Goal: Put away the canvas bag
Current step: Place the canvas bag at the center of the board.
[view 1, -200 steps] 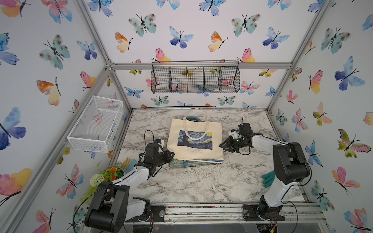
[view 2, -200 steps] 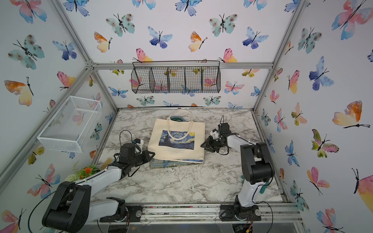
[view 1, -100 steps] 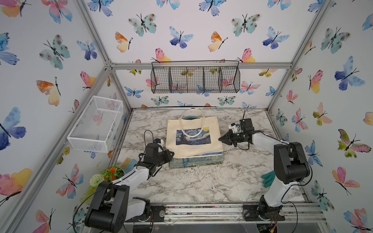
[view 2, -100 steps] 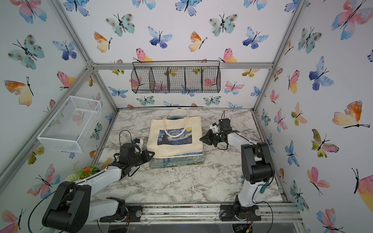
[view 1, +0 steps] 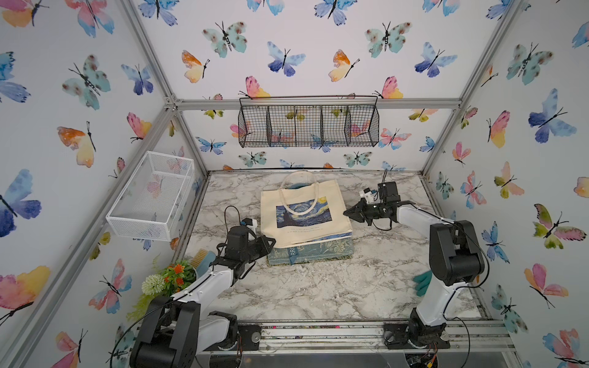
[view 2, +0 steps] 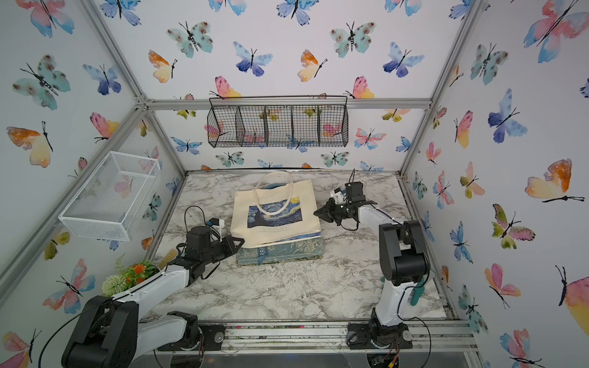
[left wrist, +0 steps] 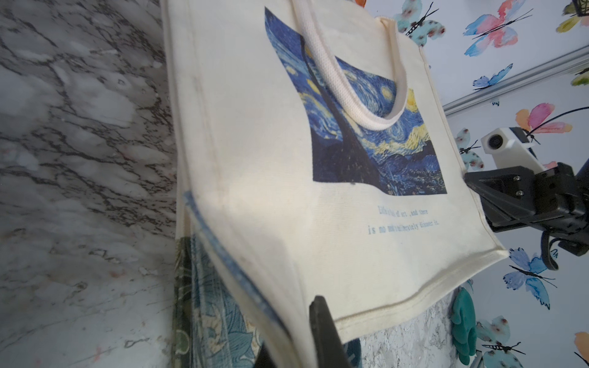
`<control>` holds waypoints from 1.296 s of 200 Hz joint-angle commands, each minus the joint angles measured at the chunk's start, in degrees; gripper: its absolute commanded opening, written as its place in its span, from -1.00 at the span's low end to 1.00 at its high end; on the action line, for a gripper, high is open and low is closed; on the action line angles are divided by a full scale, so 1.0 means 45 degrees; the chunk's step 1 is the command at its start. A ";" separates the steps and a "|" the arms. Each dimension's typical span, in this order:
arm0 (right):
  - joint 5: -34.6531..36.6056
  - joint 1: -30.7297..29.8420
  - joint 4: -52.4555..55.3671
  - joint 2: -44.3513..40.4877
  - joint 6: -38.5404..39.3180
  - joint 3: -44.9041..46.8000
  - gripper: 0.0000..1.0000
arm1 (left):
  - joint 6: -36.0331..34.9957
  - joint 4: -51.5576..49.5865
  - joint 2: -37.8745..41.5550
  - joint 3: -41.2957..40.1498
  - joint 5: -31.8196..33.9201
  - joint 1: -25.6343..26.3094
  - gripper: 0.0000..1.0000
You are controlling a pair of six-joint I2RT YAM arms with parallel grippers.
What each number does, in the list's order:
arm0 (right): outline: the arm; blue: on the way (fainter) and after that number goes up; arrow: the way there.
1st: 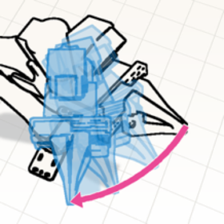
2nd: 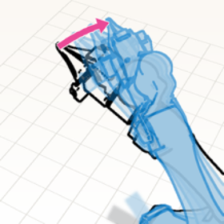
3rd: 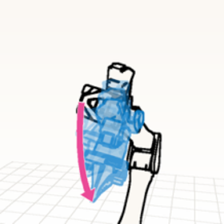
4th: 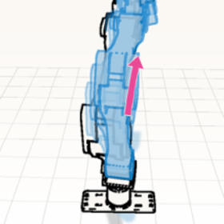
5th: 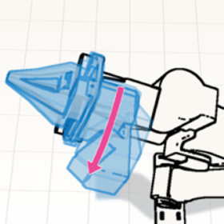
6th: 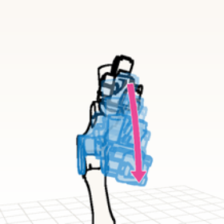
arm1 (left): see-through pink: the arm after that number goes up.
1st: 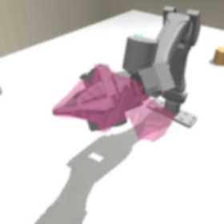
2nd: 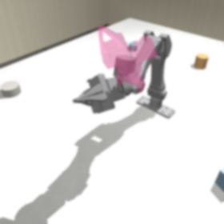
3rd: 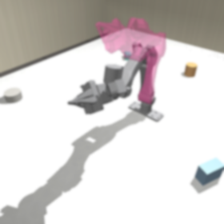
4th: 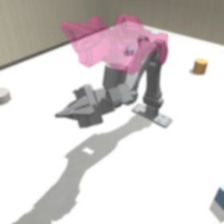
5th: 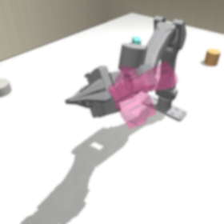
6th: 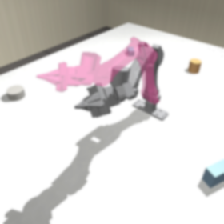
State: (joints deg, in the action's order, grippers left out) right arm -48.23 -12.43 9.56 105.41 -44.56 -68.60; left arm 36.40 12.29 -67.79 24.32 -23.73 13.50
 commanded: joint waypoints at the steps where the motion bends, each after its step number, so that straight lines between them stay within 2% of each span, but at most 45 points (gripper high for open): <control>1: -0.0665 -0.0149 -0.0426 -0.0728 -0.0138 0.0615 -0.90 | -0.0092 -0.0494 0.0498 -0.0060 -0.1870 0.0197 -0.99; 61: -0.0645 -0.0166 -0.0321 -0.1086 0.0048 0.1418 -0.91 | 0.0221 -0.0759 0.1291 -0.0591 -0.2001 0.0419 -0.98; 132: -0.0596 -0.0154 -0.0289 -0.0631 -0.0002 0.1514 -0.92 | 0.0361 -0.0515 0.0711 -0.0732 -0.2511 0.0537 -0.94; 231: -0.0401 -0.0151 -0.0271 -0.0694 -0.0180 0.2090 -0.94 | 0.0485 -0.0749 0.0967 -0.0887 -0.2578 0.0577 -0.94; 241: -0.0360 -0.0163 -0.0265 -0.0707 -0.0163 0.2099 -0.91 | 0.0482 -0.0750 0.0845 -0.0880 -0.2631 0.0579 -0.86; 252: -0.0326 -0.0149 -0.0226 -0.0708 -0.0110 0.2060 -0.77 | 0.0448 -0.0818 0.0687 -0.0801 -0.2695 0.0575 -0.59; 259: -0.0297 -0.0150 -0.0150 -0.0689 -0.0008 0.1957 -0.61 | 0.0383 -0.1010 0.0634 -0.0674 -0.2602 0.0576 -0.40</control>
State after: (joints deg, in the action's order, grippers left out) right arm -47.31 -12.19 8.49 102.04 -44.86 -59.72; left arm 38.68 8.84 -64.01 20.27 -28.08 14.39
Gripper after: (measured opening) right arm 0.119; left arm 0.190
